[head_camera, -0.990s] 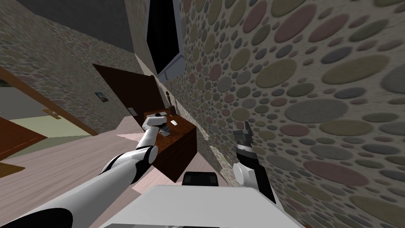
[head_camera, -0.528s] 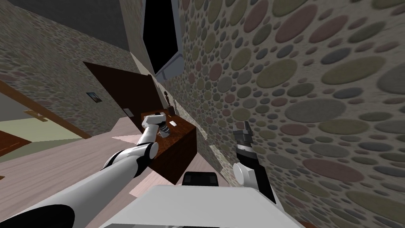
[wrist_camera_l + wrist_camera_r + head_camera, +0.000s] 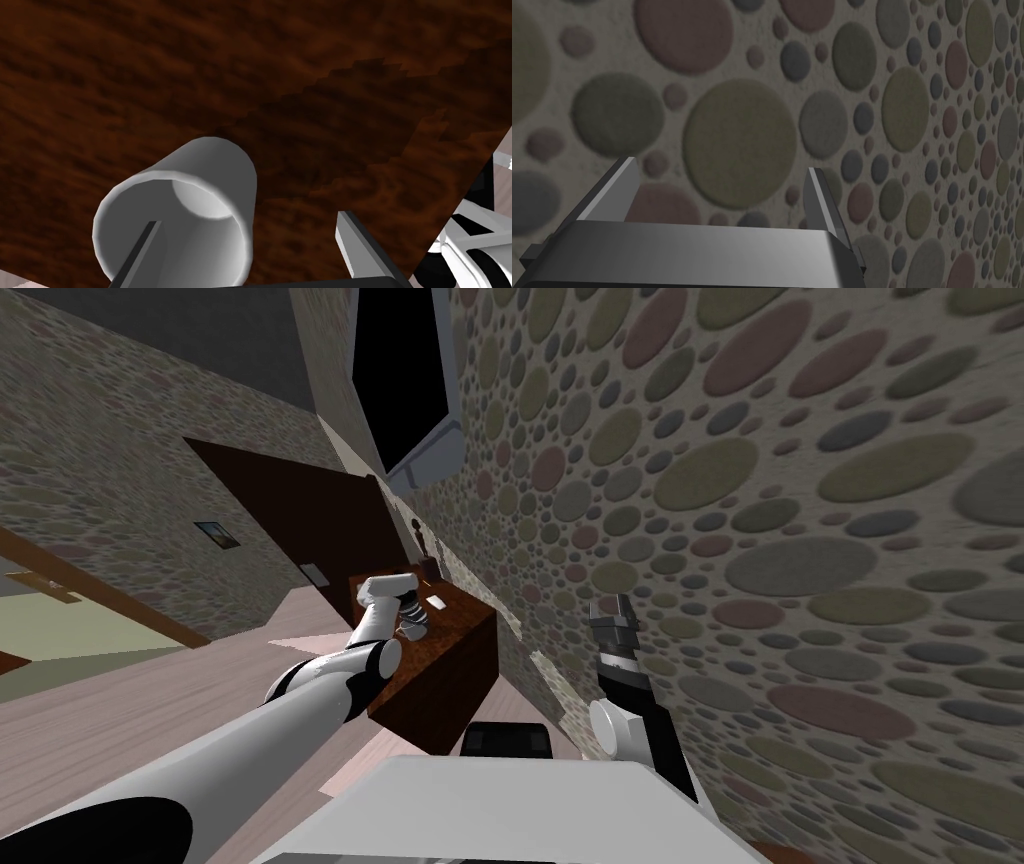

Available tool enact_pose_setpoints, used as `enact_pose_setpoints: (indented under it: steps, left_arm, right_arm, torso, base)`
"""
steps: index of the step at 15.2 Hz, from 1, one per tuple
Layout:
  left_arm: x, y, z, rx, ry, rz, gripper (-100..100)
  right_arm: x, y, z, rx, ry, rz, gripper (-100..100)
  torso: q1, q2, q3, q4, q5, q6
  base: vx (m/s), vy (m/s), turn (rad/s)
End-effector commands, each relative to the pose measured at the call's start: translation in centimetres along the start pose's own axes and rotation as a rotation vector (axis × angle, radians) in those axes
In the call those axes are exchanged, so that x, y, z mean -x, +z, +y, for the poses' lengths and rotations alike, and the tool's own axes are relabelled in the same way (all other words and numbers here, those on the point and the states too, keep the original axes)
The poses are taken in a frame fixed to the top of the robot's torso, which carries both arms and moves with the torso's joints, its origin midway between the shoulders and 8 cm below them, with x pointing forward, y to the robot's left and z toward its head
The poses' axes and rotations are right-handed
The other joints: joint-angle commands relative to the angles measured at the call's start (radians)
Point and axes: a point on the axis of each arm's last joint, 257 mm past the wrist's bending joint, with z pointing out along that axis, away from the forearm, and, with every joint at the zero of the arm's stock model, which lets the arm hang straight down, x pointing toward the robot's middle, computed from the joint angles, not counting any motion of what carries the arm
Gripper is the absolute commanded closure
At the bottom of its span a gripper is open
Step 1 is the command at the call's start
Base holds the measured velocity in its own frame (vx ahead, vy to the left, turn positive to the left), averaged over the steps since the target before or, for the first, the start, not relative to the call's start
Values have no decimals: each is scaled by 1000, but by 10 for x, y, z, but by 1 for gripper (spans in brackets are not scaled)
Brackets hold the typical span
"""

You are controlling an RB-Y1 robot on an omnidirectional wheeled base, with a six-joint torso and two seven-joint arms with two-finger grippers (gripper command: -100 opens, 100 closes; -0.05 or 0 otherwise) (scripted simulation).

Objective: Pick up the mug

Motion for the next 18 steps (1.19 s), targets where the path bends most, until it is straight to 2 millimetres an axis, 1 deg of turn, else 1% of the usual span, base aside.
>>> enact_pose_setpoints:
  steps: [1, 3, 4, 5, 8, 9, 10, 14, 15, 17, 18]
  left_arm:
    - [7, -3, 6, 39, -27, -36, -100]
    - [10, -5, 8, 57, -38, -52, -100]
    - [7, -5, 6, 44, -30, -40, -100]
    - [10, 6, 7, 46, -27, -42, -100]
    - [11, 16, 9, 44, -22, -41, -100]
    - [11, 12, 8, 47, -25, -44, -100]
    - [11, 13, 8, 45, -24, -42, 100]
    - [11, 13, 8, 46, -25, -42, 100]
    - [9, 2, 7, 47, -29, -43, 100]
    - [8, -5, 6, 48, -32, -44, 100]
    - [9, 0, 6, 46, -30, -41, 100]
  right_arm:
    - [0, 0, 0, 0, 0, 0, 0]
    - [0, 0, 0, 0, 0, 0, 0]
    - [0, 0, 0, 0, 0, 0, 0]
    - [0, 0, 0, 0, 0, 0, 0]
    - [0, 0, 0, 0, 0, 0, 0]
    - [0, 0, 0, 0, 0, 0, 0]
    - [0, 0, 0, 0, 0, 0, 0]
    - [0, 0, 0, 0, 0, 0, 0]
    - [0, 0, 0, 0, 0, 0, 0]
    - [0, 0, 0, 0, 0, 0, 0]
    - [0, 0, 0, 0, 0, 0, 0]
  torso:
    - [0, 0, 0, 0, 0, 0]
    - [0, 0, 0, 0, 0, 0]
    - [0, 0, 0, 0, 0, 0]
    - [-1, 0, 0, 0, 0, 0]
    - [-4, 0, 0, 0, -1, 0]
    - [-5, 0, 0, 0, -1, 0]
    - [-5, 1, 0, 0, -1, 0]
    - [-3, 2, 1, 0, -1, 0]
    - [-3, 1, 1, 0, -1, 0]
    - [-3, 3, 2, 1, -2, 1]
    - [-3, 3, 2, 1, -2, 0]
  base:
    - [32, 51, -55]
    - [29, 53, -44]
    - [15, 29, -14]
    - [17, 4, 30]
    - [22, -18, 35]
    - [11, -16, 12]
    - [4, -6, 1]
    - [0, 0, 0]
    - [-17, 7, -36]
    - [-26, 18, -49]
    - [-13, 14, -19]
